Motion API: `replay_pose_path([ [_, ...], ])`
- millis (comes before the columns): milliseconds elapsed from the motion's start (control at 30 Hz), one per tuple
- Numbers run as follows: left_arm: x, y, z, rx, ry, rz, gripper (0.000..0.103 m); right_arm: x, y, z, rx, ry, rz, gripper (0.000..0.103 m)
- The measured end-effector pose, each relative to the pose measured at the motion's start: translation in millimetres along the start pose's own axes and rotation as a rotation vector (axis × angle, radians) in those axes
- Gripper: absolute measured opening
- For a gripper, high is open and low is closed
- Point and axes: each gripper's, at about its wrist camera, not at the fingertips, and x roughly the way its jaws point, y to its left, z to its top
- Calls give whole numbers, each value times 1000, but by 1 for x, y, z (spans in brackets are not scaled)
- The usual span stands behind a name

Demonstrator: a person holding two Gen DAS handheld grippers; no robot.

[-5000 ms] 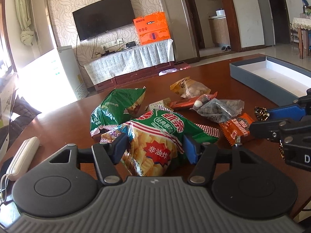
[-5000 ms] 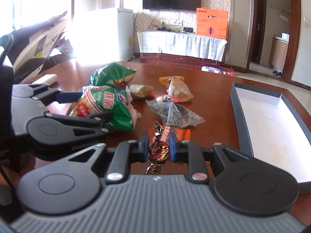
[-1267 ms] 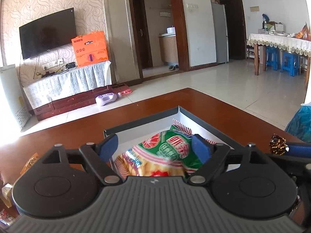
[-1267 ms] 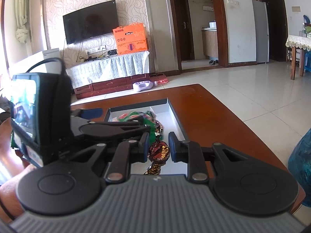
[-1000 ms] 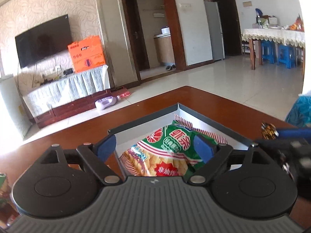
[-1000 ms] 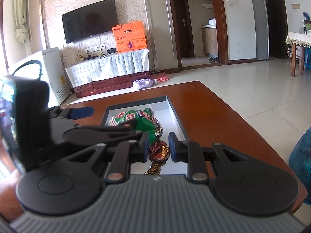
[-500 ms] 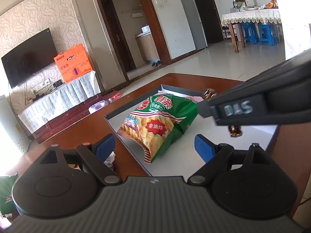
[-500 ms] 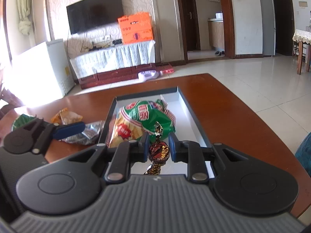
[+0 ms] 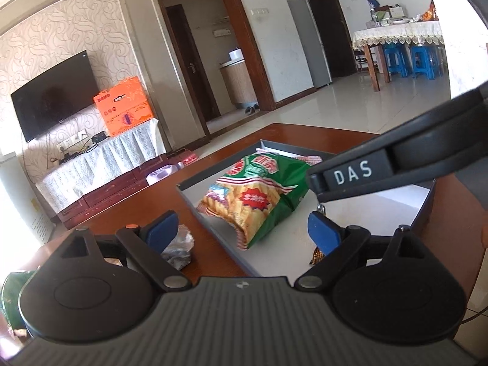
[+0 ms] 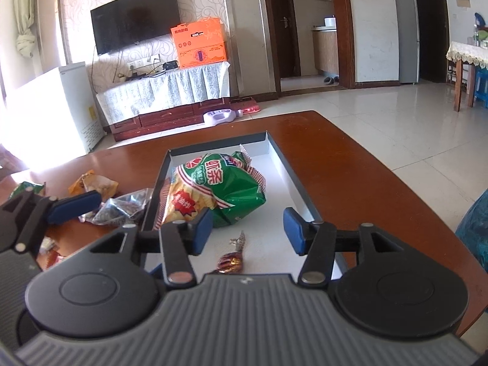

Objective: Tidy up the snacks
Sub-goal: 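Move both grippers back from the box to the snacks on the table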

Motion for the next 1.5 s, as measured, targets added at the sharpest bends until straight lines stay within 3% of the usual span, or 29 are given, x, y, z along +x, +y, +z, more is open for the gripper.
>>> replay_pose_path([
  [233, -21, 23, -17, -31, 3, 61, 95, 0, 7, -2, -5, 6, 20, 55],
  [367, -35, 44, -32, -107, 27, 115, 95, 0, 9, -3, 3, 7, 29, 55],
  [633, -45, 77, -77, -308, 174, 227, 95, -2, 23, -3, -11, 0, 62, 55],
  [767, -42, 85, -81, -340, 194, 219, 95, -4, 29, -5, -33, 3, 70, 55],
  [967, -37, 78, -79, -305, 216, 200, 95, -5, 28, -6, -22, 7, 74, 56],
  [1233, -26, 79, -79, -310, 267, 184, 95, -15, 67, -6, -123, -27, 239, 56],
  [1400, -24, 86, -81, -343, 278, 179, 95, -13, 84, -7, -165, -10, 256, 56],
  [1500, -25, 97, -85, -394, 293, 221, 94, -12, 85, -6, -154, -5, 257, 56],
])
